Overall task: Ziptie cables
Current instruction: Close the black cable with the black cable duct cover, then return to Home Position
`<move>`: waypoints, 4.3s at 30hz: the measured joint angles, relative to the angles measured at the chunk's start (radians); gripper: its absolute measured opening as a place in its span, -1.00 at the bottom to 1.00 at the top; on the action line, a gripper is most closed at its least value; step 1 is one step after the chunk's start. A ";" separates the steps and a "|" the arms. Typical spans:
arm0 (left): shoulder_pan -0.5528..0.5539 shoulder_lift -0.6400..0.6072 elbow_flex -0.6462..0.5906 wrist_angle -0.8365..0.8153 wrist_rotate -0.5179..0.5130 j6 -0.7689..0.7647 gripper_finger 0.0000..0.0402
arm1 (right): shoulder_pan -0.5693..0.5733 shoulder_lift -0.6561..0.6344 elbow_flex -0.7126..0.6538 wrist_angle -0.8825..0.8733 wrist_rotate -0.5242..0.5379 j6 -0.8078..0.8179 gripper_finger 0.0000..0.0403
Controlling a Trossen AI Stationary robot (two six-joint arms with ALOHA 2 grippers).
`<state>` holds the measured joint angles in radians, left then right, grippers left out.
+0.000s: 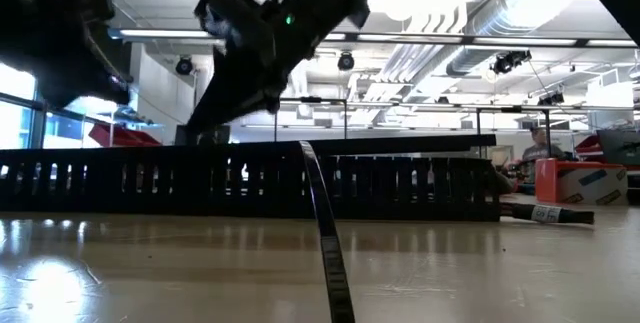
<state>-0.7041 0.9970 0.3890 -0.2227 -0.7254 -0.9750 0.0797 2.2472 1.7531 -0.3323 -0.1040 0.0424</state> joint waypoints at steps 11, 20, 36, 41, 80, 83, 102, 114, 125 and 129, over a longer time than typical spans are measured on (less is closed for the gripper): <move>0.100 0.283 0.002 0.419 0.100 0.268 -1.00 | 0.068 -0.175 -0.062 -0.220 0.207 -0.091 -1.00; 0.160 0.457 0.008 0.567 0.196 0.295 -1.00 | 0.129 -0.436 -0.572 0.097 0.207 0.139 -1.00; 0.215 0.455 0.005 0.593 0.283 0.280 -1.00 | 0.191 -0.477 -0.844 0.351 0.350 0.334 -1.00; 0.245 0.409 0.058 0.623 0.317 0.373 -1.00 | 0.192 -0.487 -0.848 0.359 0.378 0.295 -1.00; 0.508 -0.050 0.113 0.225 0.421 0.469 -1.00 | 0.120 -0.671 -1.186 0.832 0.353 0.209 -1.00; 0.507 -0.189 0.113 0.171 0.394 0.491 -1.00 | 0.121 -0.830 -1.182 0.691 0.302 0.146 -1.00; 0.508 -0.773 -0.143 0.055 0.266 0.520 -1.00 | 0.121 -1.661 -1.743 0.892 0.263 0.207 -1.00; 0.587 -0.991 -0.255 -0.126 0.282 0.521 -1.00 | 0.086 -1.678 -1.744 0.827 0.186 0.211 -1.00; 0.656 -0.993 -0.278 -0.101 0.470 0.641 -1.00 | 0.057 -1.808 -1.744 0.776 0.023 0.151 -1.00; 0.658 -0.990 -0.278 -0.099 0.406 0.696 -1.00 | 0.056 -1.903 -1.744 0.692 0.111 0.132 -1.00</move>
<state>-0.0460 0.0068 0.1108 -0.3222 -0.3196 -0.2790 0.1360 0.3445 0.0086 0.3594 0.0070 0.1743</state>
